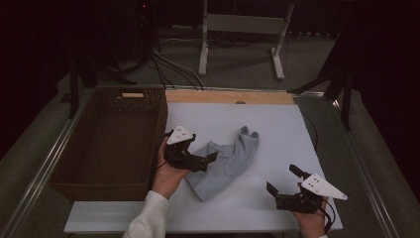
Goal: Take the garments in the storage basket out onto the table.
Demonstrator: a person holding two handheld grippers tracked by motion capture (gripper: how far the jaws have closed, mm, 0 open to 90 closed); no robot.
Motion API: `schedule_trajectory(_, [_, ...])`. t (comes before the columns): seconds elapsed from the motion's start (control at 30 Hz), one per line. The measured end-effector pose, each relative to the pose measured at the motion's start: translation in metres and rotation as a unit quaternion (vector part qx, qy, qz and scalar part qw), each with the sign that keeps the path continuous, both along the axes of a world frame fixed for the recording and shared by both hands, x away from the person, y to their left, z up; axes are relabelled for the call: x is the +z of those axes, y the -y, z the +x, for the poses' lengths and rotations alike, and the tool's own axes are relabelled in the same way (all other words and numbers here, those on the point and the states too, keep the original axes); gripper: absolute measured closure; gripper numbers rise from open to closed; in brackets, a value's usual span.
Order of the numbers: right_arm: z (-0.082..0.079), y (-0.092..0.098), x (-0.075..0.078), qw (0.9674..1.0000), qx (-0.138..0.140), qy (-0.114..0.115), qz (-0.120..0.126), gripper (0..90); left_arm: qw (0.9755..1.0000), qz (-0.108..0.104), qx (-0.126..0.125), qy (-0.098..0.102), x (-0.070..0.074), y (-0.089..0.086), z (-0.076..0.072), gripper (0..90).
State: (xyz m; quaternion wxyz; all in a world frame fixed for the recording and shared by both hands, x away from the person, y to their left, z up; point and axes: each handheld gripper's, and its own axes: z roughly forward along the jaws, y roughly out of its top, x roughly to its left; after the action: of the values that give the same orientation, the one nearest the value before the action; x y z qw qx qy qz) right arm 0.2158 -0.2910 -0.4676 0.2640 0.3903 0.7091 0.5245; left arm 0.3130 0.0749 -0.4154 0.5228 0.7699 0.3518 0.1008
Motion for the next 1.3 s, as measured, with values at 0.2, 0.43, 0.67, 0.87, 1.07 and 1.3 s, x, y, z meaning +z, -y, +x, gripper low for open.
schedule_trajectory(0.2, [0.0,0.0,0.0,1.0,0.0,0.0,0.0,0.0,1.0,-0.005,-0.009,0.001,0.001,-0.005,-0.004,0.3])
schedule_trajectory(0.43, [0.0,0.0,0.0,1.0,-0.001,0.0,-0.001,0.0,0.9998,-0.003,-0.019,0.009,0.0,-0.014,-0.015,0.4])
schedule_trajectory(0.67, [0.0,-0.001,0.0,1.0,0.001,0.0,-0.002,0.0,0.9998,0.0,-0.019,0.008,-0.005,-0.025,-0.021,0.3])
schedule_trajectory(0.87, [0.0,-0.001,0.0,1.0,0.0,-0.001,-0.003,0.0,0.9998,0.001,-0.019,0.005,-0.005,-0.027,-0.023,0.3])
schedule_trajectory(1.07, [0.0,-0.001,0.0,1.0,0.0,-0.001,-0.003,0.0,0.9997,0.004,-0.021,0.012,-0.002,-0.029,-0.025,0.3])
schedule_trajectory(1.3, [0.0,-0.001,-0.001,1.0,0.0,-0.001,-0.003,0.0,0.9996,0.003,-0.025,0.011,-0.003,-0.029,-0.027,0.3])
